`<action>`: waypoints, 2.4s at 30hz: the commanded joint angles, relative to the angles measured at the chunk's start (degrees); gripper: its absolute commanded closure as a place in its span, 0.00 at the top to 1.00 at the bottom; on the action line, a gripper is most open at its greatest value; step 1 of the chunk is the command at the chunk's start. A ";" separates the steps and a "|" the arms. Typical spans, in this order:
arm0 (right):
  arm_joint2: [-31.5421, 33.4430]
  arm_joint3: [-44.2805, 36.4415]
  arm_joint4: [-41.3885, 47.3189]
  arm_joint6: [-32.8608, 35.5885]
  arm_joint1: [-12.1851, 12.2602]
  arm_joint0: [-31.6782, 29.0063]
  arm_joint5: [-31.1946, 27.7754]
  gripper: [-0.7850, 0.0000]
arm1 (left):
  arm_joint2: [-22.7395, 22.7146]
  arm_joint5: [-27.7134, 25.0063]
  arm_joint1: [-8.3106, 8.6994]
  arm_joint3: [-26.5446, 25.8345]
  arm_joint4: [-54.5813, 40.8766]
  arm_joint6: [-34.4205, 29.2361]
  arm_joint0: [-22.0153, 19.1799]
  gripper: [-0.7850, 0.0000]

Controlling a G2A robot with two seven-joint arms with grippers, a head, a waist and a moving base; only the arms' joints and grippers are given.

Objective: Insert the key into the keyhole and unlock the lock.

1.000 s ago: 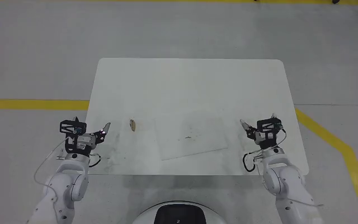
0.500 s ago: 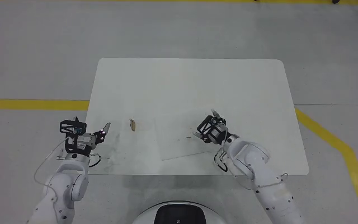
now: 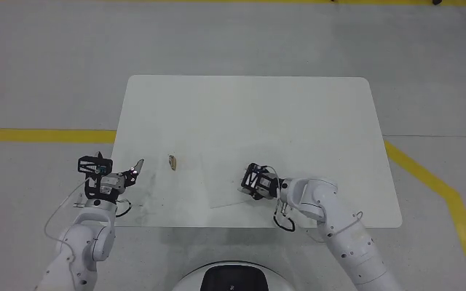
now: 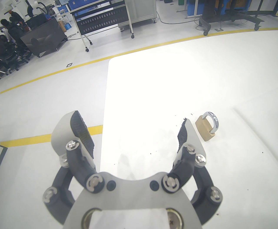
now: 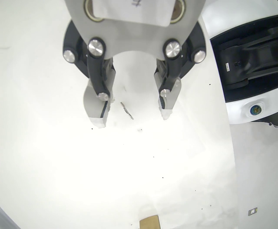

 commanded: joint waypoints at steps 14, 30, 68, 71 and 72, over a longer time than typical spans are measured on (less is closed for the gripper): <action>-0.57 -3.23 -1.96 -1.23 0.27 1.69 1.48 0.00 | 0.00 0.00 0.00 0.00 0.00 0.00 0.00 1.00; 5.74 4.06 31.87 -13.24 -1.35 3.62 17.23 0.00 | 0.00 0.00 0.00 0.00 0.00 0.00 0.00 1.00; 5.12 21.96 69.68 -2.75 -2.68 11.42 3.07 0.00 | 12.34 -31.28 4.39 5.14 -101.71 -65.89 -24.32 1.00; 4.86 22.33 73.46 -0.57 -2.71 11.58 0.97 0.00 | 18.42 -29.13 3.51 12.02 -102.51 -67.10 -30.60 1.00; 4.74 22.43 74.69 0.29 -2.71 11.60 0.37 0.00 | 20.13 -29.47 3.15 13.96 -101.14 -66.03 -32.33 1.00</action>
